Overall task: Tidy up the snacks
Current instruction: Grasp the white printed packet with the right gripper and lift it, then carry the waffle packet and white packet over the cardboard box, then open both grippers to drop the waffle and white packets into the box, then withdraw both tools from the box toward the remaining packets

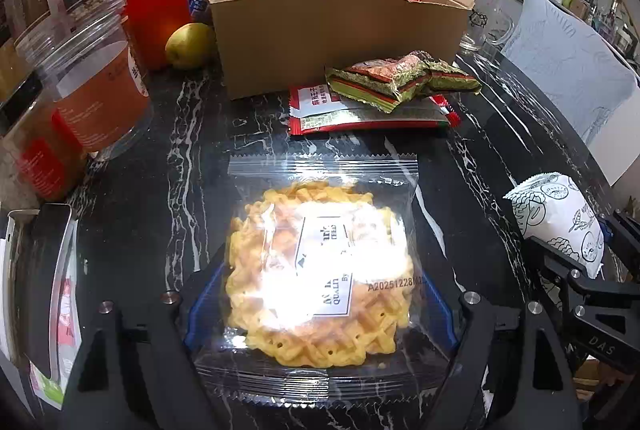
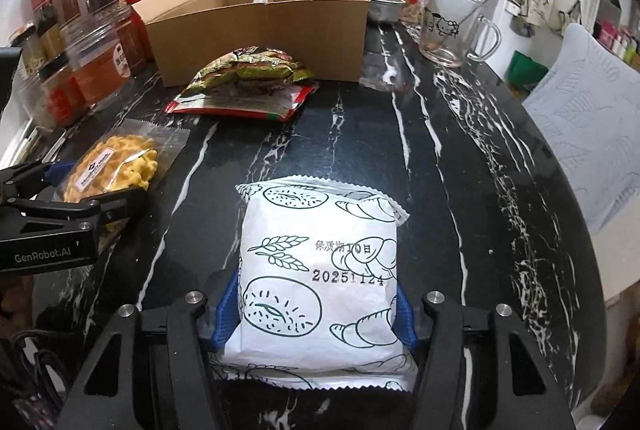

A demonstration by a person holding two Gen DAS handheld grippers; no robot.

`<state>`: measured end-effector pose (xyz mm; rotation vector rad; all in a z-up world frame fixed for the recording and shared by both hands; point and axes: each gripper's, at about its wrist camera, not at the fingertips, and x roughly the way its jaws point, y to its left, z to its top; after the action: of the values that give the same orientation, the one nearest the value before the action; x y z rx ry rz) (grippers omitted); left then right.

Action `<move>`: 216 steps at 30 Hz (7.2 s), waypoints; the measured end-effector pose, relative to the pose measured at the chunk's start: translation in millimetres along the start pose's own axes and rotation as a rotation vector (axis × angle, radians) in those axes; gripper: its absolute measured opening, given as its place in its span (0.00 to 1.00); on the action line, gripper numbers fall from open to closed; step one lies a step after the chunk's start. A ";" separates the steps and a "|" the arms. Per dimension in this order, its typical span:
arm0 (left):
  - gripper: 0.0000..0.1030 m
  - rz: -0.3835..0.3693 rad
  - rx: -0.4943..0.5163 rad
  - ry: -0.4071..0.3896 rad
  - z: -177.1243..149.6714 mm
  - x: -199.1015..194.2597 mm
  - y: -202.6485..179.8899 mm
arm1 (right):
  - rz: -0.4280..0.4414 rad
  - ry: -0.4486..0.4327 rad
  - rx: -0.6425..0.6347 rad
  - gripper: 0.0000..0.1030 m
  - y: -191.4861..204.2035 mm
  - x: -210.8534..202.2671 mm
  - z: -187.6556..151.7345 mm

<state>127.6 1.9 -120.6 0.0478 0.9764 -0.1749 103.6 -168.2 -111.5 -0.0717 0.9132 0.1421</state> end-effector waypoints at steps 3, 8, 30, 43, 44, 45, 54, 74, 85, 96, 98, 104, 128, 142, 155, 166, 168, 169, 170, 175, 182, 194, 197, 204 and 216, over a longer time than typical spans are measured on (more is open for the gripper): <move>0.81 -0.008 -0.014 -0.005 0.1 -0.9 2.0 | 0.001 -0.010 0.006 0.59 0.4 0.2 0.1; 0.81 -0.028 -0.047 0.008 3.9 -1.8 6.5 | 0.069 -0.023 0.061 0.57 -7.3 0.0 3.4; 0.81 -0.087 -0.071 -0.140 28.3 -50.4 -7.8 | 0.211 -0.126 0.085 0.55 -6.7 -28.9 24.8; 0.81 -0.059 -0.091 -0.291 54.4 -114.6 -10.7 | 0.241 -0.255 0.021 0.55 3.0 -76.2 57.7; 0.81 -0.059 -0.092 -0.300 56.3 -118.8 -10.1 | 0.247 -0.270 0.015 0.55 3.7 -81.0 60.6; 0.81 -0.059 -0.089 -0.310 57.9 -123.4 -10.1 | 0.257 -0.281 0.012 0.55 3.8 -84.5 63.4; 0.81 -0.069 -0.064 -0.383 76.0 -144.5 -9.4 | 0.296 -0.365 -0.018 0.55 8.9 -104.1 90.5; 0.81 -0.071 -0.034 -0.451 168.7 -120.3 7.1 | 0.250 -0.435 -0.032 0.55 -13.1 -81.4 182.2; 0.81 -0.067 -0.049 -0.422 207.0 -79.2 22.5 | 0.209 -0.395 -0.047 0.55 -21.0 -41.7 222.3; 0.81 -0.009 -0.038 -0.353 233.6 -28.3 29.6 | 0.206 -0.320 -0.063 0.55 -22.1 13.7 248.8; 0.81 -0.001 -0.040 -0.339 235.5 -20.2 31.9 | 0.199 -0.315 -0.067 0.55 -21.5 21.2 252.3; 0.81 0.039 -0.043 -0.293 241.2 3.1 38.3 | 0.204 -0.287 -0.068 0.55 -20.6 44.1 262.6; 0.81 0.162 -0.005 -0.088 241.7 78.7 38.3 | 0.126 -0.105 -0.087 0.55 -4.1 108.7 265.4; 0.81 0.206 0.025 -0.040 247.0 92.6 27.9 | 0.092 -0.075 -0.106 0.55 -1.7 114.9 264.6; 0.81 0.247 0.057 -0.018 251.6 88.6 18.1 | 0.036 -0.086 -0.128 0.71 -5.6 96.8 261.8; 0.81 0.284 0.068 -0.096 255.9 57.4 5.0 | 0.026 -0.134 -0.086 0.71 -20.1 59.9 261.2; 0.81 0.286 0.069 -0.114 255.2 48.6 4.5 | 0.019 -0.149 -0.081 0.71 -22.4 51.3 262.0; 0.81 0.286 0.070 -0.120 255.3 44.8 4.3 | 0.016 -0.153 -0.079 0.71 -23.3 48.2 262.1; 0.81 0.285 0.070 -0.126 254.0 40.7 4.6 | 0.013 -0.161 -0.077 0.71 -24.1 43.6 262.9; 0.81 0.246 0.060 -0.163 250.1 9.9 4.9 | 0.005 -0.210 -0.075 0.71 -23.6 17.7 264.0; 0.81 0.214 0.057 -0.237 241.2 -41.1 0.8 | -0.005 -0.290 -0.081 0.71 -15.9 -29.4 259.2; 0.81 0.178 0.067 -0.346 204.2 -121.1 -7.0 | 0.000 -0.383 -0.085 0.72 -4.6 -97.0 229.7; 0.81 0.166 0.082 -0.365 193.9 -135.4 -10.6 | 0.000 -0.401 -0.092 0.72 -0.8 -111.8 219.3; 0.81 0.127 0.100 -0.389 167.1 -163.1 -15.7 | 0.007 -0.431 -0.094 0.74 6.4 -139.4 195.3; 0.85 0.083 0.140 -0.383 120.5 -174.8 -21.4 | 0.027 -0.408 -0.069 0.76 14.9 -153.0 142.7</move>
<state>127.2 -11.5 92.3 0.1769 0.5779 -0.1682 120.9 -150.1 96.8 -0.0905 0.5026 0.2050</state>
